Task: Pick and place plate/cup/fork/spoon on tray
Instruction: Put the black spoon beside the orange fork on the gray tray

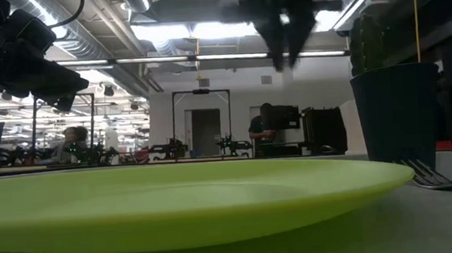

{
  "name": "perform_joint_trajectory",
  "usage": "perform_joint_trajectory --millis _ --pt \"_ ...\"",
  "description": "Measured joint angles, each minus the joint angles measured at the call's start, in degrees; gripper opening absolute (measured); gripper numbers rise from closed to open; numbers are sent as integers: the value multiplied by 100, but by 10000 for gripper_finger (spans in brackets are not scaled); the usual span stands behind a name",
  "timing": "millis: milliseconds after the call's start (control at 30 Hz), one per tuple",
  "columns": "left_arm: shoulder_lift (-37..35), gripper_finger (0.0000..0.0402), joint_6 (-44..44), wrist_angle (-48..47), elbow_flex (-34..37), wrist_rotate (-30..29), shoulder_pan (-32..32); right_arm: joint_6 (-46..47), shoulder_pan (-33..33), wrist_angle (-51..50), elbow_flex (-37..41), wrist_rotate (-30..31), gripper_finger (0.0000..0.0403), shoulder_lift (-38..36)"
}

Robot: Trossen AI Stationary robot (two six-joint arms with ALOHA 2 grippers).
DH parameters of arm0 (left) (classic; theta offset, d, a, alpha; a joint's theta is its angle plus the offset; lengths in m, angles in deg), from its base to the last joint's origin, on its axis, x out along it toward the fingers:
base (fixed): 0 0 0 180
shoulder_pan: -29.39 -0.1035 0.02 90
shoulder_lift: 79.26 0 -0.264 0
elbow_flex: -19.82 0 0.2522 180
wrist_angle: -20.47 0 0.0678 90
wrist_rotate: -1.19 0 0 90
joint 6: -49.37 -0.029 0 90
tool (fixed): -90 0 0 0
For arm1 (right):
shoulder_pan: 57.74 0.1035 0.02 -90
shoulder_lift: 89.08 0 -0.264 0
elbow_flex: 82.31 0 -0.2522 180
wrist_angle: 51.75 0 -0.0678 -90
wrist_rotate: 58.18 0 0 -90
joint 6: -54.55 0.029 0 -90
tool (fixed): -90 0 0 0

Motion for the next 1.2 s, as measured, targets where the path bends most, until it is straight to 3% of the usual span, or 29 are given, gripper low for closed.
perform_joint_trajectory --millis 300,500,633,1200 --pt "-1 76 0 0 0 0 -1 -1580 -890 2840 3360 -517 126 -1431" --pt "0 76 0 0 0 0 -1 -2813 -1915 5113 5138 -1451 126 -2090" --pt "0 76 2 0 0 0 -1 -3157 -2165 5565 5459 -1532 127 -2132" --pt "-2 77 0 0 0 0 1 -3921 -2212 5869 5467 -1852 127 -1520"
